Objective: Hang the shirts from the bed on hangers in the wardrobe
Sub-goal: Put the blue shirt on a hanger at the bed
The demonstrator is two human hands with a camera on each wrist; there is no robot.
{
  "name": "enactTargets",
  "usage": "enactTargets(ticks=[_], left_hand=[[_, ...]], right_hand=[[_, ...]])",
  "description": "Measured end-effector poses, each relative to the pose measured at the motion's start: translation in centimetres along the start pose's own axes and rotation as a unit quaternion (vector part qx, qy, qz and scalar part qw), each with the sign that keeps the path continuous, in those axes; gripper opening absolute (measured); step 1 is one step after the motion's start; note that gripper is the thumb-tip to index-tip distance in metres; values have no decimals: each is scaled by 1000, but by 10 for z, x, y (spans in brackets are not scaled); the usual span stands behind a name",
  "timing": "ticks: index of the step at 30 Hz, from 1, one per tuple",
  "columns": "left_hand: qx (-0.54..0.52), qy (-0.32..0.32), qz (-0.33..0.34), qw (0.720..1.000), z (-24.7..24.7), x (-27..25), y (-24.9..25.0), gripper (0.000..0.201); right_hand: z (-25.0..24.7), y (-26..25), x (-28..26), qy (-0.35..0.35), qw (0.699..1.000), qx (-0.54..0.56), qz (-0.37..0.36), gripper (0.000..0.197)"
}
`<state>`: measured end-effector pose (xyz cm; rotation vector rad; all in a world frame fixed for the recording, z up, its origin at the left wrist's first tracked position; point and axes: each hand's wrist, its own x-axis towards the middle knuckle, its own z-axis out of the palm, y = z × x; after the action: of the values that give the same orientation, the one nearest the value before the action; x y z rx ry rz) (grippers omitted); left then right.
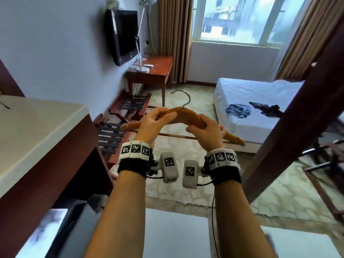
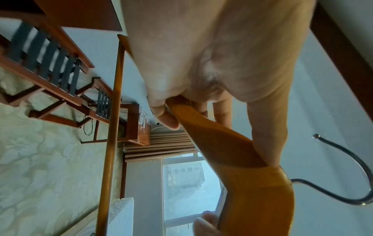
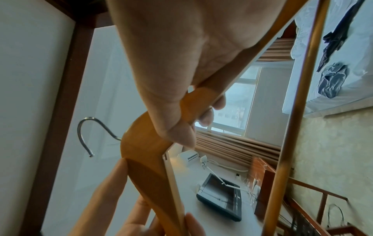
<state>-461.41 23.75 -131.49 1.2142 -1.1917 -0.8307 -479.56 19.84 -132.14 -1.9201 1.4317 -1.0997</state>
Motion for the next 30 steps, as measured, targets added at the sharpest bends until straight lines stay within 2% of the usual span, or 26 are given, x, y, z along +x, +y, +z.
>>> enactTargets(ticks=[4,6,8,13,19,23,25,30], left_hand=[[-26,-49,-1,998,13,88,-17,33],[-42,-63,-4,997,24,129,-29,38],[-44,-73,-8,996,36,168,-43,37],[-42,-104,-28,993,76,271,-80,34],[-38,-119,-32,992,127,410,-107,38],[-47,-108,-33,992,147,504,-110,42],[-55,-109,-36,992,154,543,-115,41],[-81,-103,-45,990,177,636,-138,40]], right_hand=[[9,17,71,23,1000,7,7,23],[13,30,105,36,999,22,27,19],[18,45,137,47,998,16,40,13],[27,98,232,65,996,7,57,20],[28,157,375,75,995,-5,63,19],[28,179,477,81,995,-22,59,18],[31,188,519,79,995,-8,57,24],[33,213,606,81,992,-78,60,18]])
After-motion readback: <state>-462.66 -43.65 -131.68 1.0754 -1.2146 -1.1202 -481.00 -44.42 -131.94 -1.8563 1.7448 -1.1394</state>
